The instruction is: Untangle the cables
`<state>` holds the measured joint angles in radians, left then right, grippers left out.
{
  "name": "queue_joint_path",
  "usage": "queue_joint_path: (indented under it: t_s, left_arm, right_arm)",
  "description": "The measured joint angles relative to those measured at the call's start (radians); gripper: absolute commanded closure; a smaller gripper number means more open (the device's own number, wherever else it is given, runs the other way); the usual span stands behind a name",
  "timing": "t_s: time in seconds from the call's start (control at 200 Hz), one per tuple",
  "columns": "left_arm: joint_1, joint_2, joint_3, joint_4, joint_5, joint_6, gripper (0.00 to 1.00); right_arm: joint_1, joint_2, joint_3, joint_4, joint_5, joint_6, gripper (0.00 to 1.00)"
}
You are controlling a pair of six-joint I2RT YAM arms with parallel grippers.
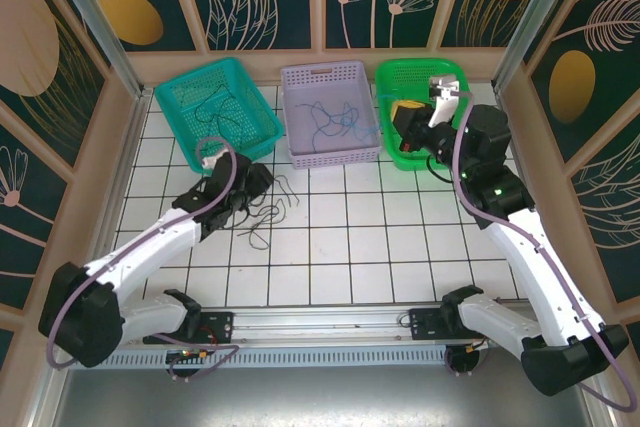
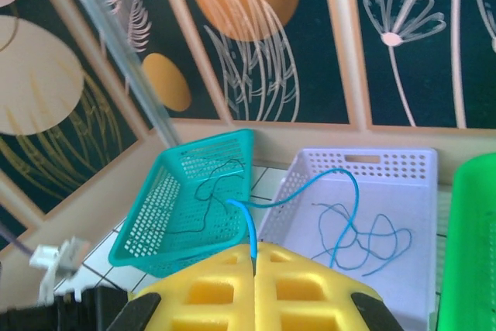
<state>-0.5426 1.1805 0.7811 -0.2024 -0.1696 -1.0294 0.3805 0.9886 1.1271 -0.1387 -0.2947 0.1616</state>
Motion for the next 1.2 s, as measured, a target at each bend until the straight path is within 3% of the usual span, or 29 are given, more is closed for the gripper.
queue_joint_path:
  t_s: [0.265, 0.56, 0.666, 1.036, 1.201]
  left_arm:
    - [-0.005, -0.052, 0.095, 0.025, 0.085, -0.04, 0.41]
    - [-0.029, -0.013, 0.135, 0.183, 0.242, -0.066, 0.68]
    - [-0.046, 0.029, 0.158, 0.239, 0.294, -0.041, 0.72]
    - [-0.067, 0.127, 0.167, 0.396, 0.433, 0.062, 0.6]
    - [-0.124, 0.185, 0.179, 0.472, 0.48, 0.084, 0.54]
  right_arm:
    - [-0.001, 0.002, -0.032, 0.064, -0.127, -0.007, 1.0]
    - [-0.002, 0.039, -0.056, 0.083, -0.293, -0.007, 1.0]
    - [-0.002, 0.07, -0.056, 0.083, -0.377, -0.008, 1.0]
    - [-0.003, 0.172, -0.055, 0.063, -0.552, -0.035, 1.0]
    - [-0.005, 0.192, -0.05, 0.064, -0.589, -0.034, 1.0]
